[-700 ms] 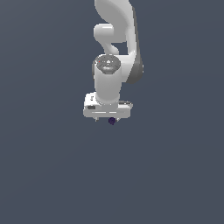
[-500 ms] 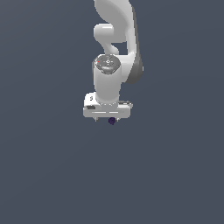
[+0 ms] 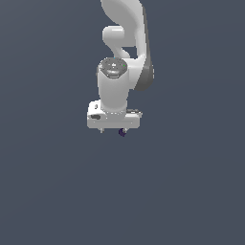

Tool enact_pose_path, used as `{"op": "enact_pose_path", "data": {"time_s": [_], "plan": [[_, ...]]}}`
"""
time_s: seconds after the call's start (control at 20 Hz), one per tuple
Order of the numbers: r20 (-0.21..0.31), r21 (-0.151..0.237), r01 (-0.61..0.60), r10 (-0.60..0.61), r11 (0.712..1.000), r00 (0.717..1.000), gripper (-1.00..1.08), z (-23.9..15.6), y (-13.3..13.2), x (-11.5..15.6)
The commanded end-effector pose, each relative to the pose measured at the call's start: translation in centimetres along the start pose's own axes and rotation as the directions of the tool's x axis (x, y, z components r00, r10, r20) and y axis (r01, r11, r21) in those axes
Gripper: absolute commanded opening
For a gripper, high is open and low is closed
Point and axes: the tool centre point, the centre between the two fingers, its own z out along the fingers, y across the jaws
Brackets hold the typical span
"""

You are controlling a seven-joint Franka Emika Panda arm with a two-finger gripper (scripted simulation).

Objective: Pick up the object and move it to a goal position.

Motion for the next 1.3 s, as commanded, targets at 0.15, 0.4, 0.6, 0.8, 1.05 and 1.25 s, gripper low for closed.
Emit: {"op": "enact_pose_path", "data": {"time_s": [0.15, 0.4, 0.6, 0.8, 1.05, 1.25], "plan": [[-0.001, 0.004, -0.023, 0.023, 1.000, 1.000, 1.00, 0.4, -0.3, -0.3], [-0.002, 0.012, -0.084, 0.084, 0.996, 0.996, 1.00, 1.5, -0.9, -0.9], [-0.003, 0.022, -0.157, 0.157, 0.987, 0.988, 1.00, 2.7, -1.6, -1.8], [-0.002, 0.034, -0.252, 0.253, 0.967, 0.968, 1.00, 4.2, -2.4, -3.0], [0.001, 0.047, -0.385, 0.386, 0.922, 0.923, 1.00, 6.2, -3.4, -4.9], [0.005, 0.054, -0.476, 0.476, 0.878, 0.879, 1.00, 7.6, -4.0, -6.3]]}}
